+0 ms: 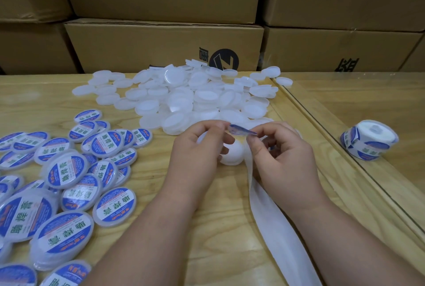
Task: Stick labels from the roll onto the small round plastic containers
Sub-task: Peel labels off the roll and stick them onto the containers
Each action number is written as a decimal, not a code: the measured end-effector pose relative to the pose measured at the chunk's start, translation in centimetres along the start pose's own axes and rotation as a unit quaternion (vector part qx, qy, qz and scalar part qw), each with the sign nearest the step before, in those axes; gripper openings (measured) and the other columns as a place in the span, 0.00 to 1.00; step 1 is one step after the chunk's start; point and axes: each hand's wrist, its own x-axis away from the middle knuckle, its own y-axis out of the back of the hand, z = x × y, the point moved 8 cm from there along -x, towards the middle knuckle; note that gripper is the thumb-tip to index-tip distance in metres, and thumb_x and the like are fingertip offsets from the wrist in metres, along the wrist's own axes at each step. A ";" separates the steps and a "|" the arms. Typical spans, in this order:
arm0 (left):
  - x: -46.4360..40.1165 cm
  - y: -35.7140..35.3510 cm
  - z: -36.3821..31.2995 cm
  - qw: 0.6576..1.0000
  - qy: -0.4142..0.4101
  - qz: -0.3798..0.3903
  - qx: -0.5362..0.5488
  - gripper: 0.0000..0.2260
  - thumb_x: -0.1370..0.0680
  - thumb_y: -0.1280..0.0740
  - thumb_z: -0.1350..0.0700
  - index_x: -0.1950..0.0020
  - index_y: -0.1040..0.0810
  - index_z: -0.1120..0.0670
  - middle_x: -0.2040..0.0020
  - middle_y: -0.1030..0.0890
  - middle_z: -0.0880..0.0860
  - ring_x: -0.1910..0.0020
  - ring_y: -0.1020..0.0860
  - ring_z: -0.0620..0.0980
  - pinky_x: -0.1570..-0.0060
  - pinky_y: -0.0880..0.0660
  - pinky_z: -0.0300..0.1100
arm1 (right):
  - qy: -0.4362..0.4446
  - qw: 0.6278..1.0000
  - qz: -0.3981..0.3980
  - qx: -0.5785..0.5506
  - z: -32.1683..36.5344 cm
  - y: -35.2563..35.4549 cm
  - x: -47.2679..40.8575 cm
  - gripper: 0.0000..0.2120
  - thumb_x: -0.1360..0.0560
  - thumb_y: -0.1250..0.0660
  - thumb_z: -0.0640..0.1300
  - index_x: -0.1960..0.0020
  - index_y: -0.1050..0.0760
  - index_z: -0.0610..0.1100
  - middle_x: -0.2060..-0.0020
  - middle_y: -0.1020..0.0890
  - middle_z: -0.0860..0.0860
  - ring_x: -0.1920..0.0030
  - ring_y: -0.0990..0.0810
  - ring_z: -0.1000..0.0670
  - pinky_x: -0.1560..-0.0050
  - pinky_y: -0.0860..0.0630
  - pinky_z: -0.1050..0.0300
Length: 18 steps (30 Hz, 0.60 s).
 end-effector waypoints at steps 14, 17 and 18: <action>0.1 -1.8 1.3 0.945 0.142 0.065 0.288 0.06 0.16 0.44 0.61 0.43 0.28 0.57 0.49 0.14 0.63 0.54 0.14 0.58 0.68 0.22 0.43 | -0.019 0.999 -0.018 -0.039 -0.2 0.4 0.1 0.13 0.23 0.28 0.40 0.49 0.21 0.59 0.50 0.20 0.51 0.60 0.23 0.51 0.58 0.23 0.60; -0.2 -1.7 1.4 0.959 0.126 0.068 0.246 0.08 0.16 0.38 0.60 0.40 0.22 0.56 0.47 0.14 0.58 0.52 0.15 0.54 0.64 0.20 0.42 | -0.010 0.999 -0.026 -0.046 -0.1 0.5 0.0 0.06 0.25 0.28 0.44 0.53 0.20 0.55 0.46 0.21 0.53 0.58 0.22 0.58 0.56 0.24 0.65; -0.2 -1.7 1.5 0.961 0.123 0.068 0.239 0.09 0.17 0.37 0.59 0.40 0.20 0.56 0.48 0.14 0.57 0.52 0.15 0.53 0.63 0.20 0.42 | -0.024 0.997 -0.022 -0.064 -0.4 0.5 0.0 0.04 0.24 0.27 0.43 0.55 0.19 0.53 0.44 0.22 0.53 0.55 0.21 0.60 0.54 0.23 0.66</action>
